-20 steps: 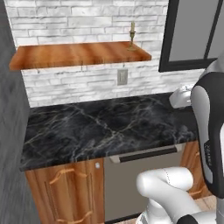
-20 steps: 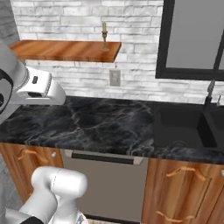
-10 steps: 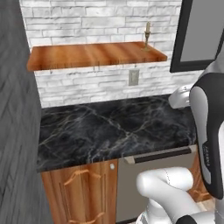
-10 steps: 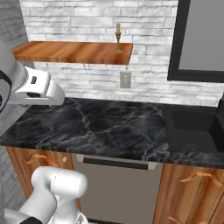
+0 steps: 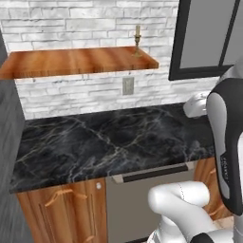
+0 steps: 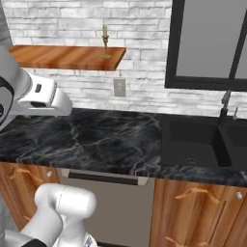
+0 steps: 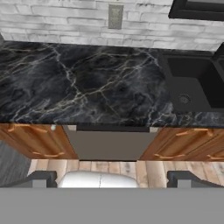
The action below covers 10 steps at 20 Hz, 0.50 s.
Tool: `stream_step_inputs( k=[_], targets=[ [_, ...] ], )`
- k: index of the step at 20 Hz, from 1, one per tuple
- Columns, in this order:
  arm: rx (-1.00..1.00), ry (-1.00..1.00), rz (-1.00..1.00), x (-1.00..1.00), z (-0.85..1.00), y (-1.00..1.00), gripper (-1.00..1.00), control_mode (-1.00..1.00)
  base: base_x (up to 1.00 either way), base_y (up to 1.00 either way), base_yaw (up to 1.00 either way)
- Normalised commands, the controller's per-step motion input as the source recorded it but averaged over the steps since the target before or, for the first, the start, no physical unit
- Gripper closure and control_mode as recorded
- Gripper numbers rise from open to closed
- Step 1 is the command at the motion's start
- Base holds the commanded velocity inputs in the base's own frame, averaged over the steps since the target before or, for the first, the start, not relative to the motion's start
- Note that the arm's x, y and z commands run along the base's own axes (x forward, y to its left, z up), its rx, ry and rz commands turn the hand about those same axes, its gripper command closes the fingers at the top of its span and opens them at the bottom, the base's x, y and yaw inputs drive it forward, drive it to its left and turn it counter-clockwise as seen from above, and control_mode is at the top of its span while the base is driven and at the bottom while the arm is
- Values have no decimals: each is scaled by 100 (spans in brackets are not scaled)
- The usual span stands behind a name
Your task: Get the candle and the liquor from the cabinet and move them to the dining counter.
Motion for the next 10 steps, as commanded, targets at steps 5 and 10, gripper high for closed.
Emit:
stream_step_inputs(
  k=[5, 10],
  targets=[
    [0, 0, 0, 0, 0, 0, -100, 100, 45, -12, 0],
    [0, 0, 0, 0, 0, 0, -100, 100, 56, 7, 0]
  ],
)
